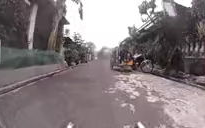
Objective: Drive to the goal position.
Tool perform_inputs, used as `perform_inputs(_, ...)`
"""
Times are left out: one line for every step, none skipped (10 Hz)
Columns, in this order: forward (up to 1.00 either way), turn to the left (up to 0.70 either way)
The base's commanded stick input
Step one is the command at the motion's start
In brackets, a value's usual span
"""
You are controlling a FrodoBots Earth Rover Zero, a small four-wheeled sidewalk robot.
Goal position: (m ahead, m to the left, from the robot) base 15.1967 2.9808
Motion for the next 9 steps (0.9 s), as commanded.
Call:
perform_inputs(0.7,0.0)
perform_inputs(0.7,0.0)
perform_inputs(0.7,0.0)
perform_inputs(0.7,0.0)
perform_inputs(0.7,0.0)
perform_inputs(0.7,0.0)
perform_inputs(0.7,0.0)
perform_inputs(0.7,0.0)
perform_inputs(0.7,0.0)
